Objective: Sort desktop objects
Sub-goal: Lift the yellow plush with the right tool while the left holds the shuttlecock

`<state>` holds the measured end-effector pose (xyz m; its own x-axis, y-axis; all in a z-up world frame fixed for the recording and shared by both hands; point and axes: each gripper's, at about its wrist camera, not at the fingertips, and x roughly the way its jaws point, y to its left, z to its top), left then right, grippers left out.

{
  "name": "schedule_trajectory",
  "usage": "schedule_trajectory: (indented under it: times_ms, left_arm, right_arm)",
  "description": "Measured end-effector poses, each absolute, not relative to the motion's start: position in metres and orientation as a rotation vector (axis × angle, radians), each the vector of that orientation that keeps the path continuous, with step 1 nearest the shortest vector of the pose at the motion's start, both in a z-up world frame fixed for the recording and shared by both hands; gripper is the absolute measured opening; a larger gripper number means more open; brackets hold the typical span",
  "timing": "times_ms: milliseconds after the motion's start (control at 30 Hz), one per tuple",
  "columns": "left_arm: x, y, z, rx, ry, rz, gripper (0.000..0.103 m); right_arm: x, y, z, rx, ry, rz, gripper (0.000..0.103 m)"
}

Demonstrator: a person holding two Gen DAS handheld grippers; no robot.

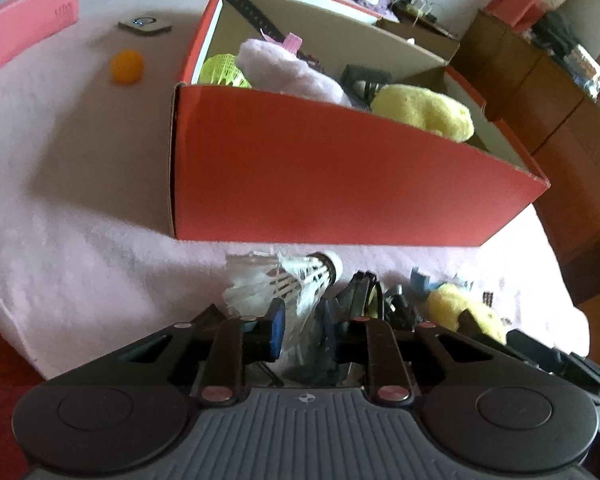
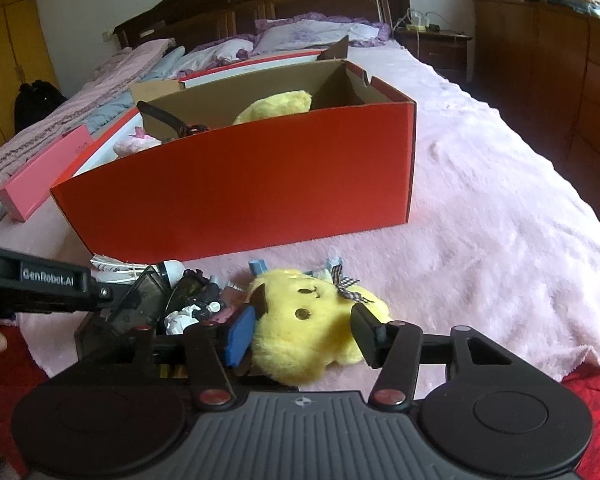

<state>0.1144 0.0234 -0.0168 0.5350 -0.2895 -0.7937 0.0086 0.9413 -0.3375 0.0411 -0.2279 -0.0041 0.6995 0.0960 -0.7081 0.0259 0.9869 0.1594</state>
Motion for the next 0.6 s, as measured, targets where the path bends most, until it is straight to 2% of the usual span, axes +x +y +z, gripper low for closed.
schedule_trajectory:
  times_ms: [300,600]
  left_arm:
    - [0.125,0.04,-0.02,-0.329,0.964,-0.097,0.035]
    - [0.129,0.037,-0.028,-0.38,1.005,-0.188,0.034]
  right_arm:
    - [0.04,-0.231,-0.003,0.167,0.795,0.022,0.056]
    - [0.041,-0.229,-0.009,0.164,0.813,0.025,0.059]
